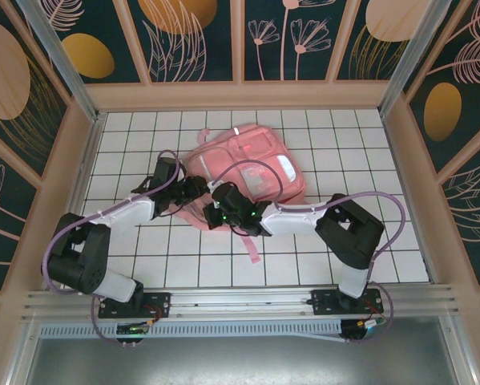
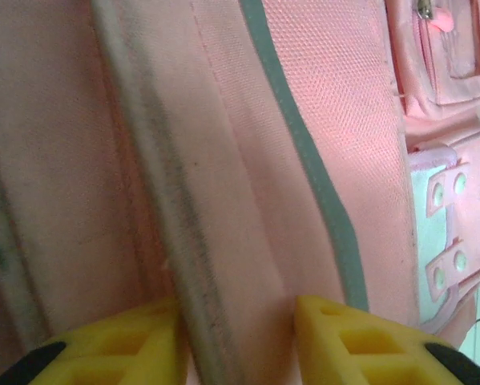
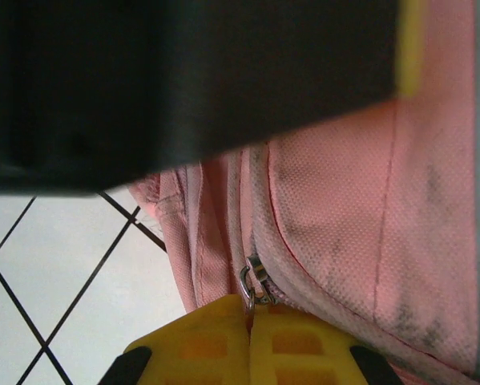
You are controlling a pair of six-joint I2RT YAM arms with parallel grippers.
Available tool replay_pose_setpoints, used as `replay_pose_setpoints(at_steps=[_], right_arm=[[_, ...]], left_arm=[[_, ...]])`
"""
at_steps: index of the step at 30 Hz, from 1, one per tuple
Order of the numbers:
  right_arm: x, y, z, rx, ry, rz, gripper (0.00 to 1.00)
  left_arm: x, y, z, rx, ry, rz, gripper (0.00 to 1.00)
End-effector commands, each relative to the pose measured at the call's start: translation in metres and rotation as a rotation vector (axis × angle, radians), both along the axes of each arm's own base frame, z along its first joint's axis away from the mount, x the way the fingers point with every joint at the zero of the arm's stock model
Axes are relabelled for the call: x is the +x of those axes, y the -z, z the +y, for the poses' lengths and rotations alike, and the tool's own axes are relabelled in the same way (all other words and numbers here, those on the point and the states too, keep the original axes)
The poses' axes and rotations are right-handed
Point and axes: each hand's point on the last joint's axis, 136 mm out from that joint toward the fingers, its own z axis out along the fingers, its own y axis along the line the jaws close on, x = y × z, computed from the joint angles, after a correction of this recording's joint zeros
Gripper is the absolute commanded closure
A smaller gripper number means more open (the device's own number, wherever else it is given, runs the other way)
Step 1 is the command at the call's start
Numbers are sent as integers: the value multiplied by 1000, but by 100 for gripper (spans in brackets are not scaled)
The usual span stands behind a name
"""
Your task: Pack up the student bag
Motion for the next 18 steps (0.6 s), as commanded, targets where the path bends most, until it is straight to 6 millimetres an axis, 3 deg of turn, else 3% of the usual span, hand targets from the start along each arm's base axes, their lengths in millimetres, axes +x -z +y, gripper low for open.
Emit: replay_pose_setpoints(at_steps=[1, 2, 5, 9, 13, 18], right_arm=[[-14, -18, 26, 37, -100, -50, 100], [-16, -17, 25, 31, -102, -49, 100], [-18, -12, 10, -17, -80, -34, 100], [-6, 12, -48, -171, 57, -17, 100], [5, 26, -101, -276, 159, -8, 100], [27, 40, -178, -439, 365, 15, 100]], left_arm=[[13, -12, -16, -58, 32, -39, 84], [14, -10, -16, -49, 44, -40, 100], [21, -7, -13, 26, 93, -49, 100], [27, -16, -5, 159, 204, -92, 100], [15, -15, -7, 161, 334, -139, 100], [7, -6, 5, 273, 434, -161, 100]])
